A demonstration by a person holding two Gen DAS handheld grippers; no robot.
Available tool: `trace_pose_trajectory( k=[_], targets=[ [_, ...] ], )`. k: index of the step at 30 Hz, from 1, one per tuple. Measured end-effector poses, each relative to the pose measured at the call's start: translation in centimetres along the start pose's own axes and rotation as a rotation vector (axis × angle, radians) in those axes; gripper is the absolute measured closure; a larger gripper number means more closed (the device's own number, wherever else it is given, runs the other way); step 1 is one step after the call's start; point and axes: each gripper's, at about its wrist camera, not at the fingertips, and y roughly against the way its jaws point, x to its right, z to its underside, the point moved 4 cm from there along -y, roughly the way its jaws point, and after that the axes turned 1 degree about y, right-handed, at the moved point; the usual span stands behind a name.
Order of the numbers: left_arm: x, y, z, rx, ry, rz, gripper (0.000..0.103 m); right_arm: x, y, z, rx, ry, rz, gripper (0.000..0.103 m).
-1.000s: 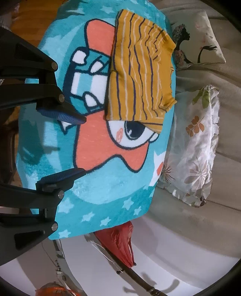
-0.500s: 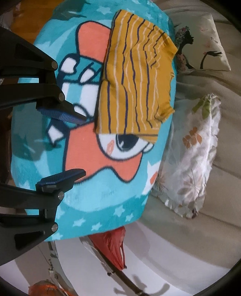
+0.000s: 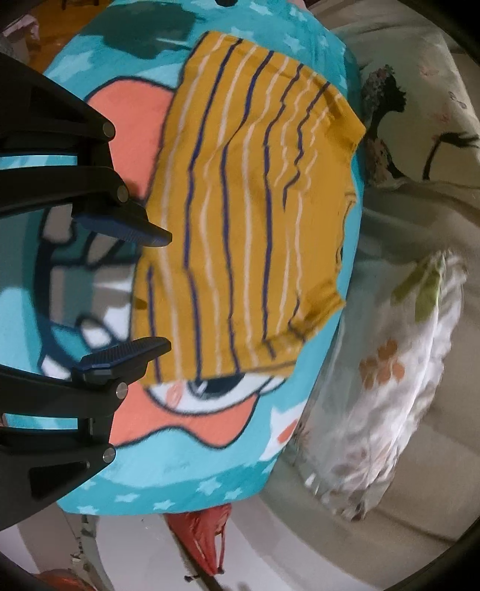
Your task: Fold small clothes
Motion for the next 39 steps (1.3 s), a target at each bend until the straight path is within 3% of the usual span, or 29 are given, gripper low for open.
trace_pose_trajectory(
  k=[4,7,12,15,18,20,24,29,39],
  targets=[
    [-1.5,-2.2,-1.4,-0.032,0.005,0.021,0.027,-2.2,-1.1,-1.2,-0.011,0.012,-0.036,0.049],
    [-2.7,-4.5,-2.6,-0.072,0.035,0.081,0.027,-4.0,-1.3,-1.8,0.004,0.009,-0.109,0.049],
    [-3.6,-8.1,-5.4,-0.119,0.045,0.2,0.027,-8.1,-0.6,-2.5,0.068,0.039,-0.254,0.049],
    [-2.6,-9.9,-7.1,-0.145,0.019,0.309,0.027,-11.1,-0.2,-2.5,0.099,0.091,-0.327,0.049],
    [-1.1,-11.5,-8.7,-0.178,-0.002,0.421,0.027,-14.6,0.1,-2.3,0.11,0.168,-0.368,0.049],
    [-0.2,-12.7,-9.6,-0.191,-0.023,0.441,0.027,-16.8,0.1,-2.0,0.112,0.219,-0.388,0.049],
    [1.5,-15.0,-11.0,-0.236,-0.06,0.49,0.027,-21.2,-0.3,-1.3,0.118,0.341,-0.382,0.049],
    [2.2,-17.4,-12.5,-0.261,-0.074,0.509,0.027,-25.4,-1.4,-1.2,0.141,0.458,-0.289,0.049],
    [3.0,-19.3,-14.9,-0.276,-0.078,0.62,0.027,-29.3,-2.6,-3.1,0.2,0.48,-0.201,0.049]
  ],
)
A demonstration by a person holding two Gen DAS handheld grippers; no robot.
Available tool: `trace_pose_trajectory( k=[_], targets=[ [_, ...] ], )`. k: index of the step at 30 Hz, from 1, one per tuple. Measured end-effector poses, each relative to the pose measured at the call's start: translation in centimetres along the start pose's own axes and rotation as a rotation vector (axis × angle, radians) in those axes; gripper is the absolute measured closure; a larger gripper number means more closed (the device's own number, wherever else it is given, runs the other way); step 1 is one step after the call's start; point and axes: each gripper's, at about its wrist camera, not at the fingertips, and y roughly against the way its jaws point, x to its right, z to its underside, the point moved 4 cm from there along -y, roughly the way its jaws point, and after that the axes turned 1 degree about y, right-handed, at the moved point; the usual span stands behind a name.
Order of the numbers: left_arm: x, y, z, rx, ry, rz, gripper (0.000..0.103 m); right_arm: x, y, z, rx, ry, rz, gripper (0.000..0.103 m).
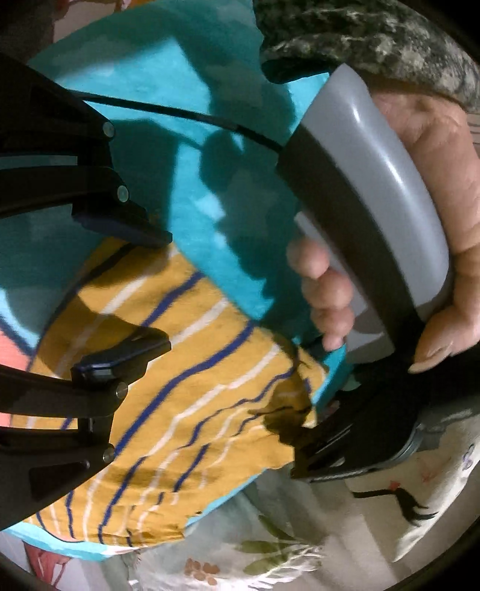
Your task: Fold small clothes
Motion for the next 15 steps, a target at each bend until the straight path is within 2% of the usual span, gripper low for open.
trace_pose_trajectory(
  k=[3,4,5,6,7,8,11,15],
  targets=[
    [-0.2,-0.1,-0.3,-0.002,0.015,0.029,0.027,-0.3,-1.2,-0.8,-0.011,0.017,0.011,0.05],
    [-0.4,0.0,-0.3,-0.001,0.019,0.033,0.03,-0.3,-1.3,-1.0,0.003,0.01,0.011,0.051],
    [-0.6,0.0,-0.3,-0.002,0.022,0.031,0.045,-0.2,-1.5,-1.1,0.003,-0.004,0.008,0.057],
    [-0.6,-0.3,-0.4,-0.007,0.026,0.026,0.056,0.1,-1.5,-1.2,0.002,-0.02,0.017,0.071],
    [-0.7,-0.5,-0.4,-0.022,0.034,0.031,0.074,0.5,-1.5,-1.3,0.002,-0.035,0.023,0.078],
    [-0.8,-0.6,-0.4,-0.03,0.049,0.045,0.078,1.0,-1.5,-1.4,0.002,-0.064,0.01,0.087],
    [-0.2,-0.2,-0.3,-0.002,0.06,0.031,0.082,2.3,-1.1,-1.7,0.008,-0.135,-0.039,0.092],
    [1.1,1.2,-0.2,0.044,0.048,-0.002,0.084,3.4,0.3,-2.1,0.046,-0.159,-0.057,0.093]
  ],
)
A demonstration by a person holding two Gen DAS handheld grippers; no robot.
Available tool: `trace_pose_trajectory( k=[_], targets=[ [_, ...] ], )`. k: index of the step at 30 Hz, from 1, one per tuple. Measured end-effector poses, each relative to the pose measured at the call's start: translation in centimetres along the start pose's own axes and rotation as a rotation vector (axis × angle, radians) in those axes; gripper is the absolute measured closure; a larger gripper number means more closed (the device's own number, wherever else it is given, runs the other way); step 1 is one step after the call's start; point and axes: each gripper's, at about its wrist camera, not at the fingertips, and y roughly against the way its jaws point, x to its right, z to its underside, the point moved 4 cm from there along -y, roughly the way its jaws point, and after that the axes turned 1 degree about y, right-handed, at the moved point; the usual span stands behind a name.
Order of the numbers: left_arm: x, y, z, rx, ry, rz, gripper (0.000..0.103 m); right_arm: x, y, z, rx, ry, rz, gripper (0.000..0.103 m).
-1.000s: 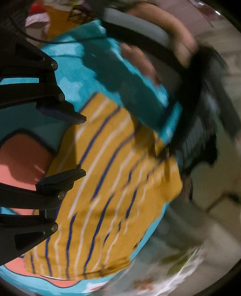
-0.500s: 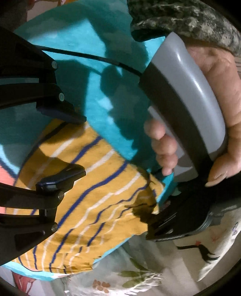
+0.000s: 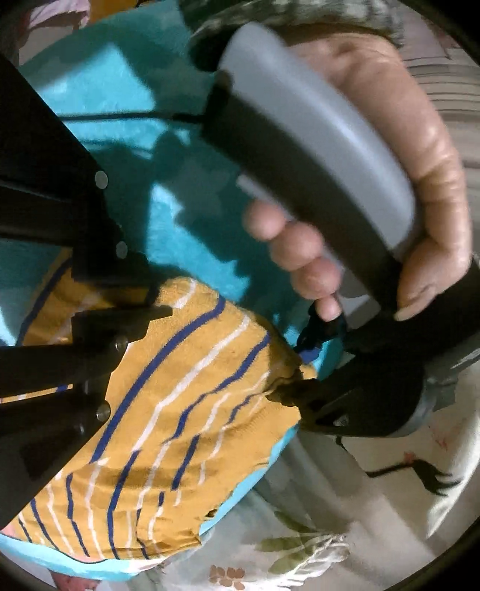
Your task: Fold small clothes
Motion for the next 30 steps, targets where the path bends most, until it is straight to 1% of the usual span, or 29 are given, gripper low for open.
trace_pose_trajectory(
  k=[3,5,9,12,16,21,22,23,27,30],
  targets=[
    [0.8,0.8,0.1,0.027,0.009,-0.001,0.085,1.2,1.1,-0.1,0.027,-0.024,-0.026,0.094],
    [1.7,1.3,0.1,0.048,0.022,-0.001,0.086,1.5,3.0,0.4,0.053,-0.041,-0.038,0.094],
    [3.9,2.5,0.1,0.085,0.04,-0.003,0.086,4.4,5.6,1.0,0.107,-0.086,-0.076,0.094],
    [7.2,3.2,0.1,0.121,0.035,-0.005,0.086,6.8,7.6,1.8,0.141,-0.115,-0.097,0.095],
    [12.6,2.2,-0.2,0.146,-0.003,-0.008,0.086,11.8,10.6,3.6,0.184,-0.175,-0.107,0.095],
    [20.6,-1.6,-1.2,0.132,-0.083,-0.015,0.086,17.8,13.1,6.6,0.211,-0.26,-0.087,0.096],
    [21.9,-2.3,-1.4,0.126,-0.094,-0.01,0.088,19.1,13.2,7.3,0.212,-0.277,-0.081,0.096],
    [23.2,-3.1,-1.6,0.118,-0.104,-0.002,0.094,20.3,13.4,8.2,0.21,-0.301,-0.074,0.096],
    [28.5,-6.8,-2.4,0.075,-0.156,0.009,0.094,25.4,14.0,11.8,0.197,-0.417,-0.046,0.096],
    [31.9,-10.2,-2.1,0.033,-0.198,-0.005,0.094,30.0,13.5,14.8,0.173,-0.514,-0.03,0.096]
  ],
)
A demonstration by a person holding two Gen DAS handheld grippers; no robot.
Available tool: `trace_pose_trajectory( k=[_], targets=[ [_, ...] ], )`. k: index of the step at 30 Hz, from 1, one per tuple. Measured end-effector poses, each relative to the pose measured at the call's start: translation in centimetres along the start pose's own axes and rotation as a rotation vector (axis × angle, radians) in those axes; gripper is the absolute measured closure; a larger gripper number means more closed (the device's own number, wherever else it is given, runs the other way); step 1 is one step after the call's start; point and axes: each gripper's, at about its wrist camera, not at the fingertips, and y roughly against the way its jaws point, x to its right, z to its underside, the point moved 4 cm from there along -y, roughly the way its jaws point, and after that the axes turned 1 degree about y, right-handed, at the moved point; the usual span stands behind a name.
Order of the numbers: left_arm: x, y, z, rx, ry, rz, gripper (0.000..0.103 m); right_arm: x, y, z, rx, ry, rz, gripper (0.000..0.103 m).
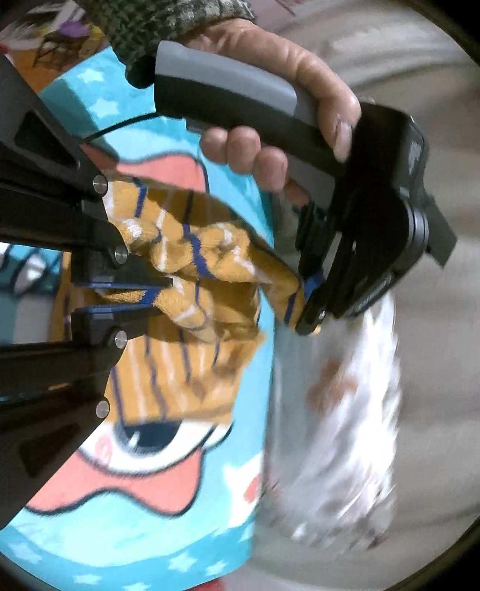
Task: Fold small clothes
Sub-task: 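Fold the other side inward with the left gripper while the right gripper holds the fold, then lower the folded bundle onto the blanket and open both grippers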
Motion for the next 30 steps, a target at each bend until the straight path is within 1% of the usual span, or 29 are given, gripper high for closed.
trace_pose_trajectory(
  k=[3,6,8,10,12,13,14,15,16,17,18,21,22,24,26,29,30],
  targets=[
    [2.1,-3.1,0.3,-0.043,-0.026,-0.014,0.094,4.3,-0.6,1.6,-0.037,-0.095,0.019,0.096],
    [3.6,-5.6,0.8,-0.075,-0.049,-0.048,0.094,6.9,-1.2,3.7,-0.081,-0.162,0.027,0.096],
    [3.9,-6.6,1.1,-0.09,-0.053,-0.067,0.092,8.4,-2.3,4.7,-0.124,-0.194,0.007,0.096],
    [4.0,-6.6,1.3,-0.09,-0.048,-0.065,0.091,9.4,-3.0,5.2,-0.15,-0.229,-0.024,0.095],
    [4.1,-5.6,1.5,-0.085,-0.046,-0.043,0.078,10.2,-2.8,5.2,-0.16,-0.267,-0.076,0.093],
    [4.2,-4.7,1.6,-0.072,-0.05,-0.039,0.064,9.7,-2.1,5.1,-0.152,-0.269,-0.086,0.093],
    [4.3,-3.8,1.7,-0.051,-0.06,-0.05,0.053,10.2,-1.5,4.7,-0.14,-0.266,-0.091,0.092],
    [4.4,-2.7,1.7,-0.027,-0.073,-0.062,0.049,10.6,-1.3,4.1,-0.135,-0.266,-0.093,0.092],
    [4.4,-1.6,1.8,-0.003,-0.087,-0.073,0.043,11.1,-0.8,3.5,-0.125,-0.273,-0.094,0.092],
    [4.3,-0.1,2.2,0.02,-0.102,-0.105,0.038,11.8,-0.5,2.9,-0.116,-0.281,-0.093,0.092],
    [4.1,0.4,2.3,0.033,-0.106,-0.131,0.036,12.1,-0.2,2.5,-0.11,-0.289,-0.095,0.092],
    [2.7,2.8,3.7,0.07,-0.105,-0.232,0.036,13.0,-1.0,0.5,-0.104,-0.345,-0.157,0.088],
    [2.1,3.5,4.3,0.076,-0.101,-0.263,0.036,12.9,-1.8,-0.3,-0.107,-0.368,-0.193,0.087],
    [0.8,4.5,5.5,0.092,-0.087,-0.355,0.036,12.3,-3.6,-1.6,-0.131,-0.385,-0.258,0.081],
    [-0.4,5.4,6.8,0.095,-0.062,-0.425,0.036,11.1,-5.2,-2.5,-0.153,-0.375,-0.281,0.079],
    [-1.9,6.6,8.4,0.103,-0.01,-0.488,0.036,9.3,-7.8,-2.8,-0.217,-0.355,-0.31,0.079],
    [-2.4,7.1,8.9,0.107,0.004,-0.504,0.036,9.0,-8.5,-3.0,-0.23,-0.34,-0.303,0.086]
  ],
)
